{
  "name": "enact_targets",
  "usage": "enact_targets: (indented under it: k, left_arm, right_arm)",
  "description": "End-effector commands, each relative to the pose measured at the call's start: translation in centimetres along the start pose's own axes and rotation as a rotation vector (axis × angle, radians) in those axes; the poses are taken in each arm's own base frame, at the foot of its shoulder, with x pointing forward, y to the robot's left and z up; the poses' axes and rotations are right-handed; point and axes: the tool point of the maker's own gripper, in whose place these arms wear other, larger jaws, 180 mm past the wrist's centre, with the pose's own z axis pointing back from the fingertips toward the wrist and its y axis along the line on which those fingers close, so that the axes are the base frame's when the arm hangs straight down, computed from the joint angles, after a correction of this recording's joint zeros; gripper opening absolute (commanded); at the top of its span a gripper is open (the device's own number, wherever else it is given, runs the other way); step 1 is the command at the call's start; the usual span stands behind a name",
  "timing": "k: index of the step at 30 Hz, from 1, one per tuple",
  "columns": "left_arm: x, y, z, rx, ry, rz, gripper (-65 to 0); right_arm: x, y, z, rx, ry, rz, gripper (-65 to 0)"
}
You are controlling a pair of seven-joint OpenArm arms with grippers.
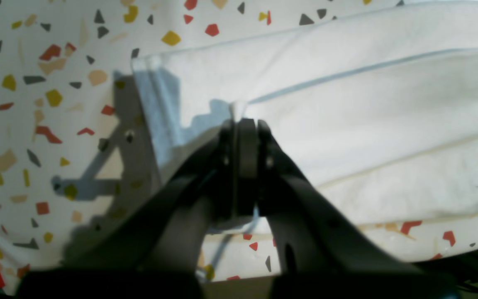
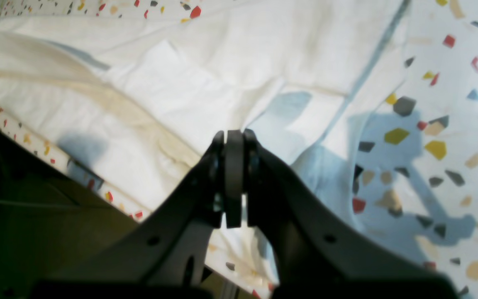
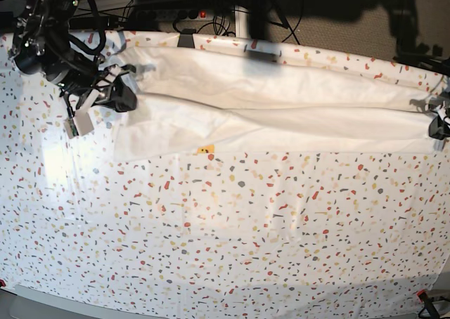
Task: Fold the T-shirt properly
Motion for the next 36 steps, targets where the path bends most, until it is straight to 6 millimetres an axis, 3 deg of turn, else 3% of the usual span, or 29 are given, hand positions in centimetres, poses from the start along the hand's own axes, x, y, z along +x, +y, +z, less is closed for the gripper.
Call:
enact_targets:
  k: [1,11,20,27,30,32,36]
  left_arm:
    - [1.8,1.1,1.0,0.024,-0.034,-0.023,-65.0]
    - [0.4,1.0,1.0,0.023,0.023,-0.021,-65.0]
    - [-1.3,1.0,1.0,0.031,0.064,-0.032,-65.0]
    - [-0.7,1.6,1.0,0.063,0.033,-0.075,-65.0]
    - [-0.6,1.6,1.0,0.063,0.029,-0.075,-52.4]
    - [-0.4,1.6,1.0,0.063,0.017,-0.075,-46.9]
    - [0.5,1.5,1.0,0.061,-0.033,-0.077,-45.5]
  right_arm:
    - [1.1,0.5,0.6,0.013,-0.039,0.026,-65.0]
    - [-1.3,1.7,1.2,0.043,0.005,-0.008,-65.0]
    - [-1.7,1.4,1.3,0.026,0.022,-0.001,-65.0]
    - [-2.3,1.4,1.3,0.027,0.057,-0.001,-65.0]
    - [-2.4,1.4,1.3,0.027,0.065,0.0,-54.0]
    - [-2.4,1.4,1.3,0.027,0.063,0.0,-51.3]
    - [-2.3,1.5,1.3,0.03,0.055,-0.002,-51.3]
